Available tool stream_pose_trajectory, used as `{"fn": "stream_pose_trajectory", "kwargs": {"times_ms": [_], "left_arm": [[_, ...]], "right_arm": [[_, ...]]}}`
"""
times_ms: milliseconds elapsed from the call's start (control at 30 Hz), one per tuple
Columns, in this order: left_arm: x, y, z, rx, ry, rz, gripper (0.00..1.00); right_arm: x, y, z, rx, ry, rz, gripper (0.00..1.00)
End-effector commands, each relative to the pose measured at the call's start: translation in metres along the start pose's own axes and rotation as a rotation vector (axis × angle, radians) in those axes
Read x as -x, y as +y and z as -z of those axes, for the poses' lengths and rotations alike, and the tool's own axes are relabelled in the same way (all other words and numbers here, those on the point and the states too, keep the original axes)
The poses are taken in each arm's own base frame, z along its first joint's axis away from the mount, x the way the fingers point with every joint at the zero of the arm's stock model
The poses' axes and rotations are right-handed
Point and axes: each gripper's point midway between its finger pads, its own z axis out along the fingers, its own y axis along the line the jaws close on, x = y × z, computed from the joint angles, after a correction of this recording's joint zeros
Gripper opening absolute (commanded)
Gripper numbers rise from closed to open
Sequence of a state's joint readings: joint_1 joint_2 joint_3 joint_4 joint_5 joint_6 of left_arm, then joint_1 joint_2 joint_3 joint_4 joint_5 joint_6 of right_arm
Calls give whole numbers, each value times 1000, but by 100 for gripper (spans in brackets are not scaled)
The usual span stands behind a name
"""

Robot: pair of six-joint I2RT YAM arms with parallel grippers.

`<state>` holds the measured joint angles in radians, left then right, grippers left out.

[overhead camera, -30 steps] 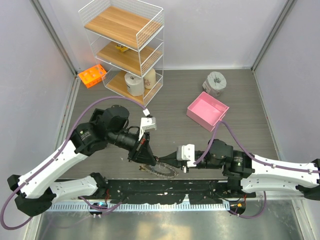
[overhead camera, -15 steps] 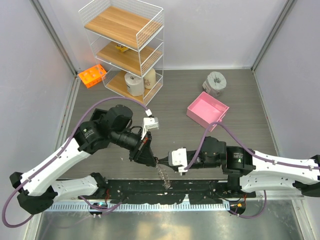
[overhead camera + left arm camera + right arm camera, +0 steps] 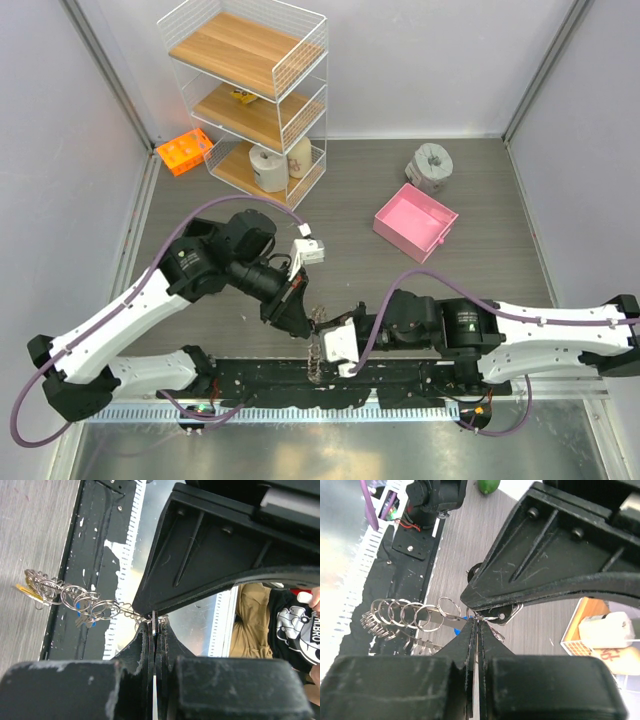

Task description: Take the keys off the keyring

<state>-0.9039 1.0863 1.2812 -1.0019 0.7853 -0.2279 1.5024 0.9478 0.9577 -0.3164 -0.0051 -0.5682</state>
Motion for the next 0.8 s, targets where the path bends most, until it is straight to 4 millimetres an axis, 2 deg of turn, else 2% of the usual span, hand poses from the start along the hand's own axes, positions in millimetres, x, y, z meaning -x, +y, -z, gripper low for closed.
{"fn": "stream_pose_trajectory", "kwargs": {"times_ms": [0, 167, 233, 333, 367, 533, 633, 767], "left_arm": [[38, -5, 2, 1, -102, -76, 0], [42, 0, -5, 6, -94, -8, 0], [44, 0, -8, -6, -94, 11, 0], [44, -1, -8, -12, -95, -8, 0], [44, 0, -7, -6, -100, -24, 0], [37, -6, 0, -24, -107, -128, 0], [34, -9, 2, -44, -102, -166, 0], [31, -15, 4, -80, -97, -218, 0]], "right_arm": [[13, -2, -3, -18, 6, 114, 5], [7, 2, -6, -36, 49, 217, 5], [3, 3, -10, -49, 79, 260, 8], [-2, 0, -11, -83, 117, 257, 24], [-3, -2, -10, -93, 120, 249, 25], [-2, -6, 9, -149, 65, 148, 33], [8, -12, 26, -202, -28, 79, 41], [10, -19, 41, -246, -91, -3, 43]]}}
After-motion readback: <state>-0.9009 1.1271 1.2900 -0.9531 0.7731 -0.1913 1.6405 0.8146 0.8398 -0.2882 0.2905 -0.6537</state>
